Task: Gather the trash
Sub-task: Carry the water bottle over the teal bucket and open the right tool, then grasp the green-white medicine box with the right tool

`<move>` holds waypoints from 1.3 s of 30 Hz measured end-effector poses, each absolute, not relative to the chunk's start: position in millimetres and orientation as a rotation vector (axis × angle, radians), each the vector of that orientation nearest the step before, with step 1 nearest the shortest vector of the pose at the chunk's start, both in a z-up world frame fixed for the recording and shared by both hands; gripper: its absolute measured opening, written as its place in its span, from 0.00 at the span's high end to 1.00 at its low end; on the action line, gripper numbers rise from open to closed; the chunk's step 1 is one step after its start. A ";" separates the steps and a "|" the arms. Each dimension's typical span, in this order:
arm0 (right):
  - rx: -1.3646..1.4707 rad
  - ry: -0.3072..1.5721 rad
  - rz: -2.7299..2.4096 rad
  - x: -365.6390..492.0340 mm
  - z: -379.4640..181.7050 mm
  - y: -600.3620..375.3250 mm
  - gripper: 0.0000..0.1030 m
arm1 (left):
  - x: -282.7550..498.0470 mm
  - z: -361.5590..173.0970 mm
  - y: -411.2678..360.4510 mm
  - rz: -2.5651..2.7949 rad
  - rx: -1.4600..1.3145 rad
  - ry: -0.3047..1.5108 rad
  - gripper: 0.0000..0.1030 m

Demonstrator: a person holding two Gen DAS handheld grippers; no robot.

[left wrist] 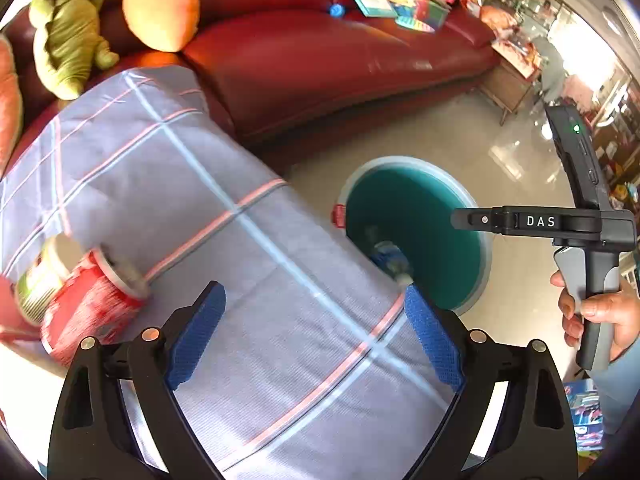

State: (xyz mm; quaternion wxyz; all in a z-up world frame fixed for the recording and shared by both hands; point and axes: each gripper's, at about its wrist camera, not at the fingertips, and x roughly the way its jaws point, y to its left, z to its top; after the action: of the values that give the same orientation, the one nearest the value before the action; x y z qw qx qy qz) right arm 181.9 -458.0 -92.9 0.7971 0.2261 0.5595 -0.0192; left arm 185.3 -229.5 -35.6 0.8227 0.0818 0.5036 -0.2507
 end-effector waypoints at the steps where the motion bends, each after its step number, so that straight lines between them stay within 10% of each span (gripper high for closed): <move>1: 0.478 1.201 -0.036 181.9 -90.3 -453.3 0.28 | 184.8 -33.9 -222.7 -0.528 0.169 1.066 0.11; 39: -0.387 1.288 0.684 227.0 -22.2 -14.8 0.18 | 139.1 -3.9 141.8 -0.190 -0.025 0.973 0.04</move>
State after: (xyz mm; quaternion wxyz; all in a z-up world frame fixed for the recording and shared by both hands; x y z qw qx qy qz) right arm 227.0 -14.8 -22.2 0.7286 -0.1757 0.5846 0.3105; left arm 139.1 141.8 -3.9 0.8796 -0.0122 0.4667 -0.0910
